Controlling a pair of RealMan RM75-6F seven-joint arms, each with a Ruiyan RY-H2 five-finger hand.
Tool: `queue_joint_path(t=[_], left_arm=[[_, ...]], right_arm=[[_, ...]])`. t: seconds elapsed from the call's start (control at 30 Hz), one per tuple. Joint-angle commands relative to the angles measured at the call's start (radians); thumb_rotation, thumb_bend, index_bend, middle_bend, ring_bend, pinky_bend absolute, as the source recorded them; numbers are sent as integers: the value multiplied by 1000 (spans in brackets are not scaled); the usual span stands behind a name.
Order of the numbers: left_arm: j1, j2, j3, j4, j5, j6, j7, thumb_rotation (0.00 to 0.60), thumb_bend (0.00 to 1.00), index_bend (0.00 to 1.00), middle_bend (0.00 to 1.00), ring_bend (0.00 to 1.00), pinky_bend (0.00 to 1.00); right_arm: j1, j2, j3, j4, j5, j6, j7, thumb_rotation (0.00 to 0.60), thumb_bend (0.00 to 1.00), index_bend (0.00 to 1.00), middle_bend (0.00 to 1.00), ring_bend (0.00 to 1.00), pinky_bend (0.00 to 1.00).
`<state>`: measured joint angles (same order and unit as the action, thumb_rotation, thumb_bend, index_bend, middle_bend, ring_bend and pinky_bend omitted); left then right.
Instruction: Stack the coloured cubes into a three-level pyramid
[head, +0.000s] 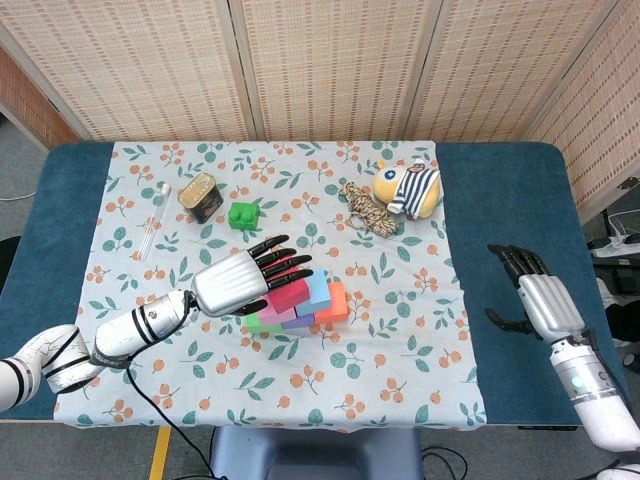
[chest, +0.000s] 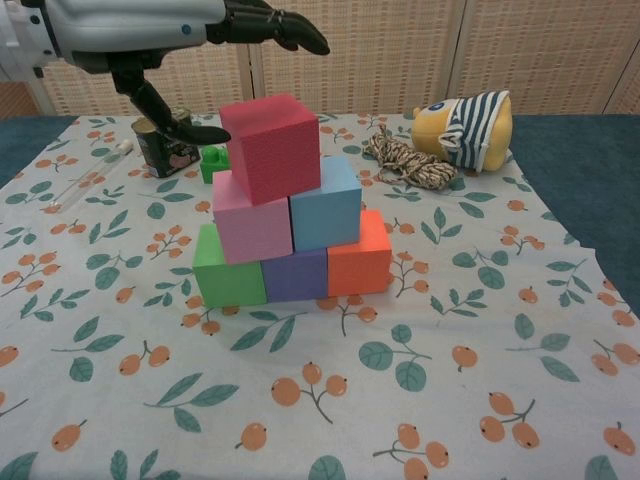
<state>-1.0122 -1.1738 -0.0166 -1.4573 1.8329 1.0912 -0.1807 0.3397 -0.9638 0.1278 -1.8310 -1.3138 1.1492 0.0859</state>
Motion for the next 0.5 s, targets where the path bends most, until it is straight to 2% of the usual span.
queue_joint_path(t=[0.03, 0.23, 0.37, 0.5], left_arm=[[13, 11, -5, -2, 0, 33, -32, 600, 366, 0, 0, 77, 56], [80, 40, -7, 5, -41, 118, -86, 600, 354, 0, 0, 56, 62], [184, 54, 14, 55, -143, 157, -144, 600, 346, 0, 0, 7, 62], [297, 56, 55, 102, -265, 133, -173, 600, 346, 0, 0, 0, 60]], right_arm=[[2, 0, 1, 1, 2, -1, -3, 600, 192, 0, 64, 0, 41], [13, 3, 7, -10, -2, -9, -21, 600, 192, 0, 64, 0, 41], [32, 17, 17, -50, -33, -10, -50, 600, 192, 0, 64, 0, 41], [65, 34, 29, -108, -56, -28, -113, 600, 192, 0, 58, 0, 41]])
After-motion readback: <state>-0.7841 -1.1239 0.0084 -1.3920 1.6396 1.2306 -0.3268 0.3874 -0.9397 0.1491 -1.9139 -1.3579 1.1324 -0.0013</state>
